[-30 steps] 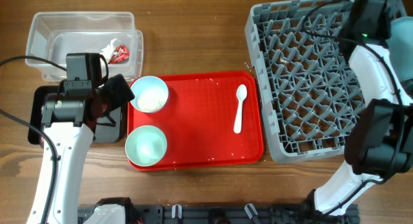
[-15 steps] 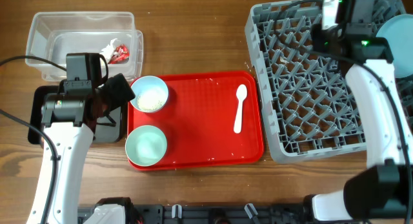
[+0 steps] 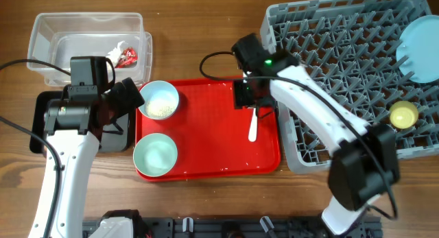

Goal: Sort waste into correct bins and load items into the dishwasher rack
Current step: 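Reach the right gripper to the white spoon and grasp it, then carry the white spoon into the dish rack and release it, then grasp the empty light-blue bowl and lift it toward the rack, then reach the left gripper to the rice-filled bowl and grasp its rim, then lift the rice bowl and carry it left over the black tray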

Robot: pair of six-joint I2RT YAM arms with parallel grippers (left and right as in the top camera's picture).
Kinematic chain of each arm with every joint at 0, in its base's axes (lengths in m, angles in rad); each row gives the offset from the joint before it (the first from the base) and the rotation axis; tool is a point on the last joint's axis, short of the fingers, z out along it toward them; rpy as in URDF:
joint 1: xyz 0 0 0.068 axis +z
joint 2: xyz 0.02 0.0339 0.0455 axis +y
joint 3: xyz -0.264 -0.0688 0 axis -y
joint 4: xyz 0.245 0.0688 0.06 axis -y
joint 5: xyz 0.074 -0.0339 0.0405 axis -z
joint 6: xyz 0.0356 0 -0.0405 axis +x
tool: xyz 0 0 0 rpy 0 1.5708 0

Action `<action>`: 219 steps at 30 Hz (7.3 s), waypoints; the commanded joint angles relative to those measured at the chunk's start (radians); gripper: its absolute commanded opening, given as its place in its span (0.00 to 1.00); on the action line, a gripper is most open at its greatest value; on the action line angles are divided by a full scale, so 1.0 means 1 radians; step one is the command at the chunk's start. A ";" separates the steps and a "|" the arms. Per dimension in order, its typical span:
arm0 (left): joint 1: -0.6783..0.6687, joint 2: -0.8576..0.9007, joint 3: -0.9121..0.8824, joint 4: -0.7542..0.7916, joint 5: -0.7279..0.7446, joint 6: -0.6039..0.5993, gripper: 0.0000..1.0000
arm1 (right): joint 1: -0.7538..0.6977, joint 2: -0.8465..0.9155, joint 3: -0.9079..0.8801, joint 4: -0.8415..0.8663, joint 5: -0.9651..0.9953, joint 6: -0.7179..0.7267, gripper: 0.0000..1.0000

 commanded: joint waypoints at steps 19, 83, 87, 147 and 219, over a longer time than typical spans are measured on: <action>0.006 -0.009 0.005 -0.005 -0.014 0.008 0.96 | -0.002 0.251 -0.006 0.033 0.094 0.149 0.17; 0.261 -0.008 0.005 -0.011 -0.016 -0.056 1.00 | 0.346 0.096 -0.005 0.245 -0.302 0.021 0.56; 0.261 -0.008 0.005 -0.011 -0.016 -0.056 1.00 | 0.394 0.179 -0.005 0.288 -0.322 0.052 0.56; 0.261 -0.008 0.005 -0.009 -0.017 -0.055 1.00 | -0.579 0.278 0.005 1.068 1.178 -1.046 0.29; -0.164 0.229 0.014 0.097 0.015 0.061 0.04 | -0.273 -0.270 -0.009 -0.062 -0.383 -0.555 0.86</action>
